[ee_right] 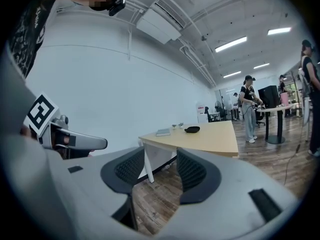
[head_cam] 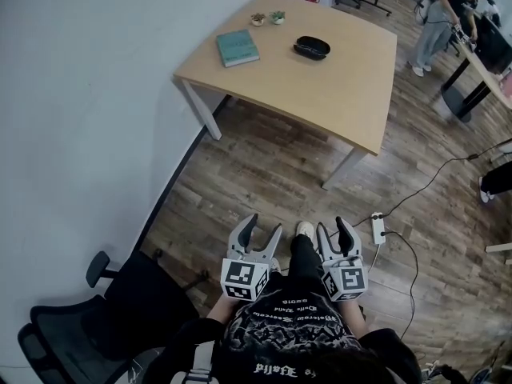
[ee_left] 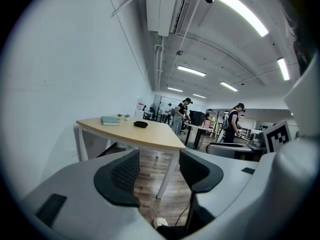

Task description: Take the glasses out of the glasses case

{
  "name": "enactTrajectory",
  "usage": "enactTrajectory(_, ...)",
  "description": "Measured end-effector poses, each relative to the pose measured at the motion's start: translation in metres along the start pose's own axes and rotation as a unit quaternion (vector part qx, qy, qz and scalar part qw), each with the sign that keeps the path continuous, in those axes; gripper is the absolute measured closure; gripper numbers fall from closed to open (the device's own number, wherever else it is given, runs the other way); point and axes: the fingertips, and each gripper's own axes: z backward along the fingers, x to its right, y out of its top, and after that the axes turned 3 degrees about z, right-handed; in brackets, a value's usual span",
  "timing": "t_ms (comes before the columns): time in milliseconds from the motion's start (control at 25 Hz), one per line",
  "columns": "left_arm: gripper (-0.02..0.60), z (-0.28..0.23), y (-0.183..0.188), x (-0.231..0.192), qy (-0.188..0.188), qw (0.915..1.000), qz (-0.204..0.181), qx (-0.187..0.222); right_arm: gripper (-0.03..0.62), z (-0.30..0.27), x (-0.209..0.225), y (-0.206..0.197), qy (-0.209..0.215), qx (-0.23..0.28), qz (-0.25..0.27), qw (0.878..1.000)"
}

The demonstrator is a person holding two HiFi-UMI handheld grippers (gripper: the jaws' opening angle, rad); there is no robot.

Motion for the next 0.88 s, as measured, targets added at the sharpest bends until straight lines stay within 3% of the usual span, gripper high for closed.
enactTrajectory(280,0.325,-0.037,0.006,0.002,-0.02,0.9997,0.004,-0.01,0.381,-0.041,0.025,-0.001,0.014,-0.001,-0.002,1.0)
enactTrajectory(480,0.325,-0.082,0.013,-0.003,-0.01,0.9996,0.001,-0.025,0.381,-0.082,0.063,0.006,0.019,0.0,-0.003,1.0)
enactTrajectory(640,0.325,-0.123,0.023,0.002,-0.022,0.9989,-0.01,-0.039,0.381,-0.117,0.09,0.009,0.035,-0.012,0.026,0.999)
enactTrajectory(880,0.325,-0.177,0.042,-0.005,0.007,0.9992,-0.011,-0.036,0.381,-0.172,0.125,0.021,0.065,-0.011,0.017,0.998)
